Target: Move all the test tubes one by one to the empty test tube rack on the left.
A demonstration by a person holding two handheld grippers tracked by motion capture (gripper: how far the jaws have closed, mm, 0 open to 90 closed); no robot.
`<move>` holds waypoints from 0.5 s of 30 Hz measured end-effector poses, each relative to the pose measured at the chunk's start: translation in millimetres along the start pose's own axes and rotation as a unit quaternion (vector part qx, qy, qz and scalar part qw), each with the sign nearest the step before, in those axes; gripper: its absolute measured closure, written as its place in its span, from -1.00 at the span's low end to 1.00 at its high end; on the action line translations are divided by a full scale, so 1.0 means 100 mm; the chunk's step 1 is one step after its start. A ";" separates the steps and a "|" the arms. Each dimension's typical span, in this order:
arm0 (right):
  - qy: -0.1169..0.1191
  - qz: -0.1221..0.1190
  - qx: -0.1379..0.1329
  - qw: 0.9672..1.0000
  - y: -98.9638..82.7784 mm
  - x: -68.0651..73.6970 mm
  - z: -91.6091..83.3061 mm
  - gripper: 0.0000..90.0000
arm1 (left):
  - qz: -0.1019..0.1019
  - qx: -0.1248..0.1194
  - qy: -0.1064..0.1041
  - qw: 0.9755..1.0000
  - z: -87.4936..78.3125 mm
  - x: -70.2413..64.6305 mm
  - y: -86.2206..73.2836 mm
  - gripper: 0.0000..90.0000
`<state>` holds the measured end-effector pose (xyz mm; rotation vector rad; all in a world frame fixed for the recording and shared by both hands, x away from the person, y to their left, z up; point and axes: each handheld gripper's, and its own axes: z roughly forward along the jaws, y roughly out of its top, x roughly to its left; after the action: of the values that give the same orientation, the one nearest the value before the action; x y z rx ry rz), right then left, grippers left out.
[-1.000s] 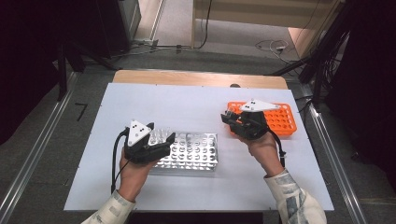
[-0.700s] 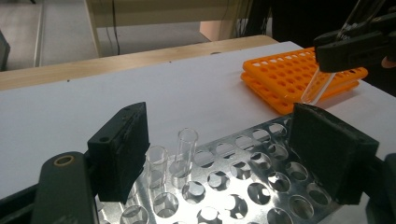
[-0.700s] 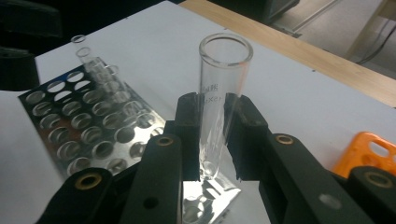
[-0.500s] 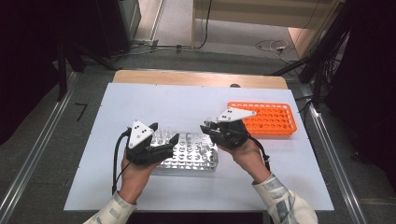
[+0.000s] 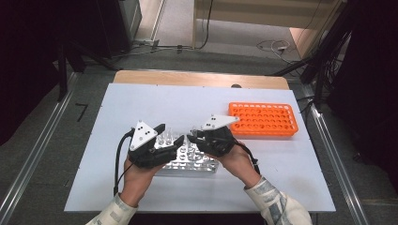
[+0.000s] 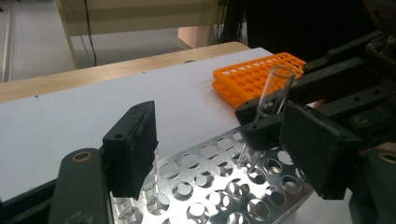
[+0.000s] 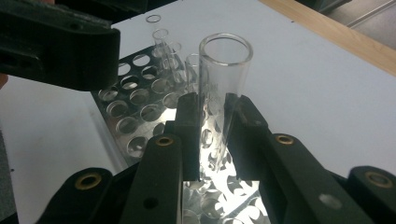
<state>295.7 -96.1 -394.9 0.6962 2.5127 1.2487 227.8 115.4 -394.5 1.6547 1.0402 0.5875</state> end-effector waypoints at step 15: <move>0.028 -0.021 0.004 0.999 0.07 0.21 0.15 0.62 | 0.018 -0.003 -0.049 0.999 -0.01 -0.07 0.04 0.10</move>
<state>285.8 -71.5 -398.7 0.6139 2.5656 1.2614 225.0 109.7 -390.1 1.6820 0.9398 0.5276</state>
